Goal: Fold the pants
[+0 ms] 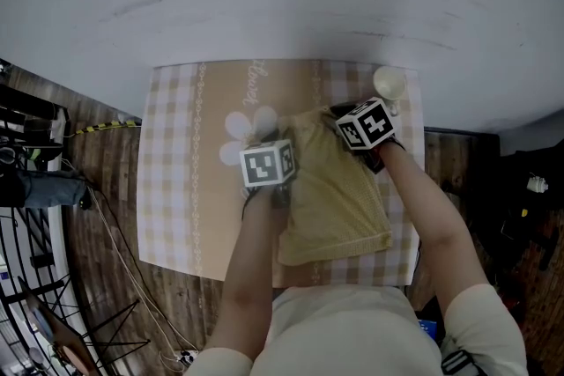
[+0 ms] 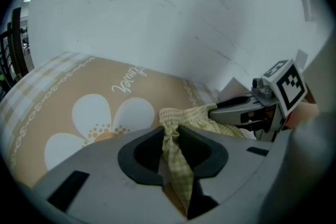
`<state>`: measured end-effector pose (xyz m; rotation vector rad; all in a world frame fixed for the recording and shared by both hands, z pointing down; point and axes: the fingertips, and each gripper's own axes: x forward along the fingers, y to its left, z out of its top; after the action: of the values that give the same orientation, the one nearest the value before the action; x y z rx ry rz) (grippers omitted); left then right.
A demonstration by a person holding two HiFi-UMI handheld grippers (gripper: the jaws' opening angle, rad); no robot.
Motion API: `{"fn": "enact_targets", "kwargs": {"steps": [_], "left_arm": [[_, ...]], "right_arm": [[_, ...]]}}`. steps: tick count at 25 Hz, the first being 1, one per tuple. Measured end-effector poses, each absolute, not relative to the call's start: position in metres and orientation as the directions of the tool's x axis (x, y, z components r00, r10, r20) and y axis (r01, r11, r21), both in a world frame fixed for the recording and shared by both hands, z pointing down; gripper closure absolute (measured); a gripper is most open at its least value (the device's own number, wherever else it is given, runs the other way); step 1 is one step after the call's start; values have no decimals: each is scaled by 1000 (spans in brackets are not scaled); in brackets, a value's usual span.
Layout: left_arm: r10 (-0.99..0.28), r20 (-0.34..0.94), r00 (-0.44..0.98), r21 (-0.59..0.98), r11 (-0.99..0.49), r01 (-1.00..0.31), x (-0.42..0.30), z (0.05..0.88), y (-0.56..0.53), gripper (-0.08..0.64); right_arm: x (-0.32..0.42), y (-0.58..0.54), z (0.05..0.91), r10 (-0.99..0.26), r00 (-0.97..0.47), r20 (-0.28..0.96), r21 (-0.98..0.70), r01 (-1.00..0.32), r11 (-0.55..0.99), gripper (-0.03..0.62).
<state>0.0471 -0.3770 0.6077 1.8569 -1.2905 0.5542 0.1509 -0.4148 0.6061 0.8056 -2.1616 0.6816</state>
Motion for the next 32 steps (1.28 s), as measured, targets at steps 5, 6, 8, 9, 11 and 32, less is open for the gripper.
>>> {"fn": "enact_targets", "kwargs": {"steps": [5,6,8,9,11,32], "left_arm": [[-594,713,374,311,-210,-927,49,603,-376,503],[-598,709,374,303,-221,-927,50,601,-376,509],[-607,698,381,292,-245,-925,52,595,-376,518],[-613,689,387,286,-260,-922,53,591,-377,520],[-626,670,399,271,-294,-917,55,582,-380,522],[-771,481,417,100,-424,-900,98,472,-401,523]], "right_arm": [[150,-410,603,-325,-560,762,-210,-689,694,533],[150,-410,601,-331,-564,757,-205,-685,699,536],[153,-410,594,-352,-570,742,-193,-685,702,540],[154,-411,591,-365,-572,735,-184,-686,704,540],[156,-412,581,-393,-572,720,-159,-688,708,541],[207,-416,465,-679,-538,500,33,-771,635,543]]}}
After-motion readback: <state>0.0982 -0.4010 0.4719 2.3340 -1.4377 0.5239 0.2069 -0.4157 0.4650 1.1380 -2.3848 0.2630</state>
